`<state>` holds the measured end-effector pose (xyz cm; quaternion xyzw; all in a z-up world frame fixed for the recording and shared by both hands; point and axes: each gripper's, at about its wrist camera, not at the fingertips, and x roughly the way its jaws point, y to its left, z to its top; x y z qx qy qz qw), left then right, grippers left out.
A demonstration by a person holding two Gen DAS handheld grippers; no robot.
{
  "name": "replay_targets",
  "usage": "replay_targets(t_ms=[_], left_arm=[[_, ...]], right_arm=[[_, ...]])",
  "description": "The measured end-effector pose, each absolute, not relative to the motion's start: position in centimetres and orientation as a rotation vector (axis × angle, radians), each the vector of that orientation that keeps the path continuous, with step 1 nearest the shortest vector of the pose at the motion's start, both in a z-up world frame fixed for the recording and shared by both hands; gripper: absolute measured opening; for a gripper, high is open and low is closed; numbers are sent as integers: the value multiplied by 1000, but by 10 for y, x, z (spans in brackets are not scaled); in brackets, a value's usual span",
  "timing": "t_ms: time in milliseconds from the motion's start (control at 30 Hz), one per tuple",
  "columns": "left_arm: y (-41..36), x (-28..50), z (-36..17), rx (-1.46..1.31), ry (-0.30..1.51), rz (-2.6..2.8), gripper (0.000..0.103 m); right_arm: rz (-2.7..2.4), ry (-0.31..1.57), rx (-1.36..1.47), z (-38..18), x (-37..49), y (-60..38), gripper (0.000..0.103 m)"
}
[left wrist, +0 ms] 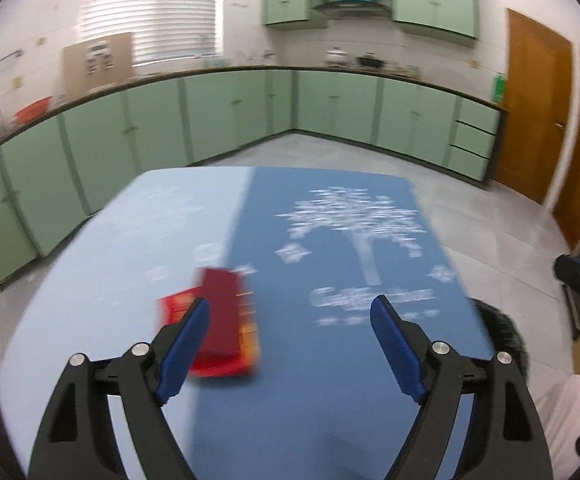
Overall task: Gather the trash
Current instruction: 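Move both tools back over the red cup and scouring pad, then grasp the dark red scouring pad with the right tool and lift it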
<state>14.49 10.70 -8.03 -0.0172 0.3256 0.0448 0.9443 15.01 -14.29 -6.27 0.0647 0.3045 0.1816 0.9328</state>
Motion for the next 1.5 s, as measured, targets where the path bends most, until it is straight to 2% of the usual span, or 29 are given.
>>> replay_targets(t_ms=[367,900,1200,1267,1400,1500], left_arm=[[201,114,-99,-107,669,265,81],[261,109,-105,-157,654,328,81],[274,111,-109,-171,664,327,81],[275,111,-110,-176,668,327,81],[275,113,-111,-176,670,324,81],[275,114,-111,-176,674,323,81]], right_arm=[[480,650,52,-72,160,-35,90],[599,705,-6,-97,164,94,90],[597,775,-39,-120,167,119,82],[601,791,-38,-124,169,121,77],[623,798,-19,-125,173,122,72],[655,803,-20,-124,172,123,60]])
